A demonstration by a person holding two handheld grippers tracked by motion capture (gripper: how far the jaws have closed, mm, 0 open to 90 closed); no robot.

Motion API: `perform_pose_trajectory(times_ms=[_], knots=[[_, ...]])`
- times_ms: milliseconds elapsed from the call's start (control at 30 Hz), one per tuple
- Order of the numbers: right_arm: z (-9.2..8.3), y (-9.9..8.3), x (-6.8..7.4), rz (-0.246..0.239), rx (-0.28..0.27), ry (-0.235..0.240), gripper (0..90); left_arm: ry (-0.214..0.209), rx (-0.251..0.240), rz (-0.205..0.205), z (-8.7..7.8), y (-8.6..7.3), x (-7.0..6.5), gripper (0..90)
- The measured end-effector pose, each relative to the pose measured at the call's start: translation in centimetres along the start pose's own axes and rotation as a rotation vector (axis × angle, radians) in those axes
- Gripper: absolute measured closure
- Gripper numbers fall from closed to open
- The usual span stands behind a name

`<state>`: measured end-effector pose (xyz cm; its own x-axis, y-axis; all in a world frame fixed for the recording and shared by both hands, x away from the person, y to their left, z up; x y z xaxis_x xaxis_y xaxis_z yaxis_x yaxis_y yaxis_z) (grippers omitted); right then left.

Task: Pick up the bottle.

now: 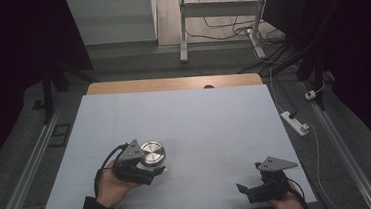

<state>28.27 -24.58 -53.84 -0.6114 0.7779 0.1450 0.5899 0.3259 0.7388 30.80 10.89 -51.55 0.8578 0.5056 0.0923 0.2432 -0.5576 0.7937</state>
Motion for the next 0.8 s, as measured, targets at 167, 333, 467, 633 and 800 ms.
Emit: perform_pose_trajectory(times_ms=[167,333,467,633,800], knots=[[0.0,0.0,0.0,-0.001,0.001,0.001,0.0,-0.011,-0.006,0.011,0.0,0.8,0.0,16.0],[0.0,0.0,0.0,0.0,0.0,0.002,0.0,-0.028,-0.013,0.015,0.1,1.7,0.0,16.0],[0.0,0.0,0.0,0.001,0.001,0.002,0.0,-0.039,-0.02,0.023,0.2,2.5,-0.1,16.0],[0.0,0.0,0.0,0.004,-0.001,0.005,0.0,-0.053,-0.031,0.035,0.5,3.7,-0.2,16.0],[0.0,0.0,0.0,0.005,0.001,0.01,0.0,-0.069,-0.033,0.044,1.0,4.7,-0.4,16.0]])
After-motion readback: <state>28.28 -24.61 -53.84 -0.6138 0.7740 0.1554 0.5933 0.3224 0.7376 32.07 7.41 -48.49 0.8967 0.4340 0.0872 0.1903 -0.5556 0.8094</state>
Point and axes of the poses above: each handheld gripper's, and its own axes: z roughly forward along the jaws, y roughly out of its top, x roughly to its left, the point moved 6 cm from there along z, roughly forward along the jaws, and after that the axes turned 8 degrees about z, right-handed, at the moved point
